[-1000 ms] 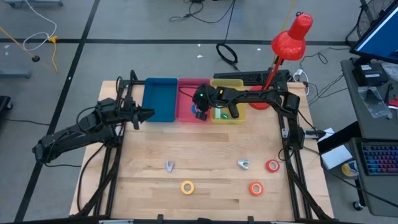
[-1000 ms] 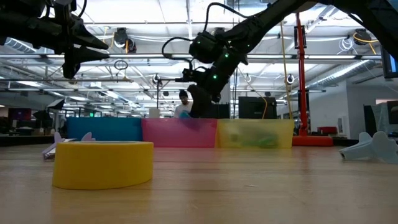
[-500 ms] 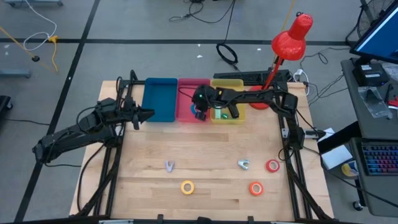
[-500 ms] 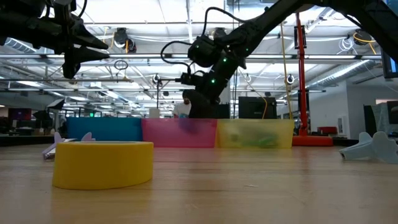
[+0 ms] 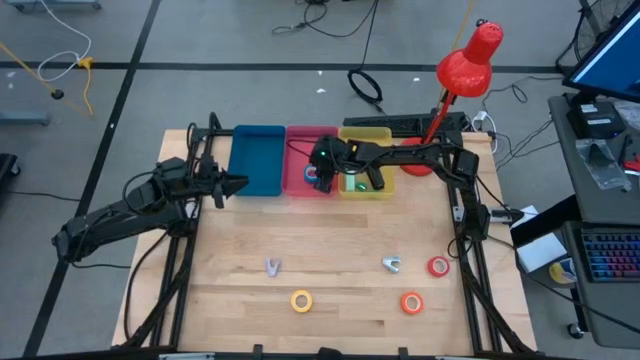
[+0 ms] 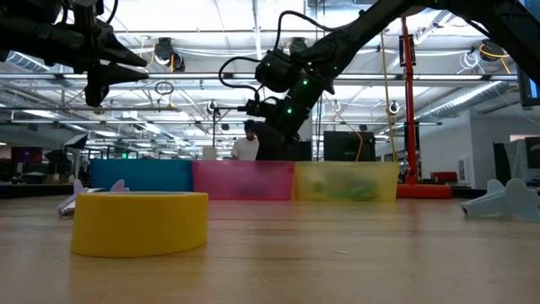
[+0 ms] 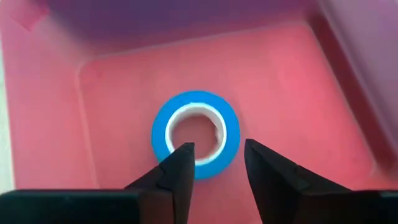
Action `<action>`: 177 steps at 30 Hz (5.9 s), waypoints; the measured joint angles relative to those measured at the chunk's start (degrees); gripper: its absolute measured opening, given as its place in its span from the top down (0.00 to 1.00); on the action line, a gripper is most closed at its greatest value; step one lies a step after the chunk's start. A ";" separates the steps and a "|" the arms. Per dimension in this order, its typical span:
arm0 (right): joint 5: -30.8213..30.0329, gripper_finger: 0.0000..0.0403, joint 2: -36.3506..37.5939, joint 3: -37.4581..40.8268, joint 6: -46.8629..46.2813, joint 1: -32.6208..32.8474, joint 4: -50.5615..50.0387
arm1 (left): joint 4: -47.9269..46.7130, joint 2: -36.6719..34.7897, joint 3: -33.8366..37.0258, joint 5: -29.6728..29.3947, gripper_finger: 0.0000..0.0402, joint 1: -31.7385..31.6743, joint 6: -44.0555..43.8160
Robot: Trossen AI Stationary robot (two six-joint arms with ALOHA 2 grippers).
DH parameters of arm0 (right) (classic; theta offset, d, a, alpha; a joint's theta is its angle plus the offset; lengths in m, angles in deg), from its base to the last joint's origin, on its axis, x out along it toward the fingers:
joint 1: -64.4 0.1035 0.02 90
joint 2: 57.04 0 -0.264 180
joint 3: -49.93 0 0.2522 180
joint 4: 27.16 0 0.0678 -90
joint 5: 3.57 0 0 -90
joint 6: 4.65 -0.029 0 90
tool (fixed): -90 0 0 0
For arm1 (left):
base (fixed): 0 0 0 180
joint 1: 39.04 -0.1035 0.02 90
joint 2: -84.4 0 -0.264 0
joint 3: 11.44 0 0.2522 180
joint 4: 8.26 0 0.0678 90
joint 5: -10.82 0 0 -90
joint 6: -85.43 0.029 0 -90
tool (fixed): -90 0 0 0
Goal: Pick and place Stapler, Stapler remover, tape
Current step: Put the red tape into the red bin
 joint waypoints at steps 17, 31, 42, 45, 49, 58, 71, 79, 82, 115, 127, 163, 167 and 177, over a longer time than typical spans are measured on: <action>0.37 0.60 20.51 -0.07 -4.87 6.69 -34.04 | -0.13 0.01 -0.04 0.00 0.72 0.02 -0.63; 4.48 0.57 39.62 8.51 -19.04 19.88 -73.03 | -0.39 0.00 -0.07 -1.07 0.72 0.02 -0.61; 8.56 0.47 57.01 33.06 -30.56 30.42 -66.21 | -0.07 0.01 -0.07 -1.07 0.72 0.02 -0.81; 13.84 0.45 58.83 38.73 -31.51 32.00 -61.03 | -0.05 0.00 -0.07 -1.08 0.72 0.02 -1.61; 19.37 0.44 58.98 45.68 -31.86 33.77 -55.42 | -0.06 0.01 -0.07 -1.28 0.72 0.02 -3.46; 21.57 0.45 58.97 56.46 -39.44 34.21 -41.70 | -0.24 0.01 -0.07 -4.38 0.72 0.02 -3.84; 23.13 0.47 59.10 62.99 -47.11 34.20 -33.97 | -0.63 2.61 -0.07 -5.53 0.72 0.02 -3.82; 21.00 0.71 58.99 65.07 -54.49 34.18 -33.56 | -0.50 4.71 -0.07 -5.53 0.72 0.02 -3.73; 21.03 0.86 58.98 65.05 -55.75 34.16 -32.84 | -0.52 5.36 -0.07 -5.53 0.72 0.02 -3.58; 16.73 0.93 47.19 46.86 -41.59 7.91 38.88 | 41.62 28.49 -0.07 -4.45 0.72 14.12 -7.96; 22.46 0.93 27.15 28.52 -43.49 7.69 44.42 | 54.34 38.99 -1.74 -8.59 0.72 18.89 -8.14; 25.54 0.93 17.87 13.07 -38.61 4.76 37.36 | 50.54 44.82 -9.66 -13.44 0.72 19.82 -6.29; 26.50 0.93 17.19 13.09 -38.88 4.63 37.22 | 49.68 47.40 -11.66 -13.12 0.73 19.76 -6.63; 25.91 0.89 16.91 13.09 -39.16 4.54 35.50 | 46.77 49.68 -14.78 -8.64 0.93 18.36 -6.34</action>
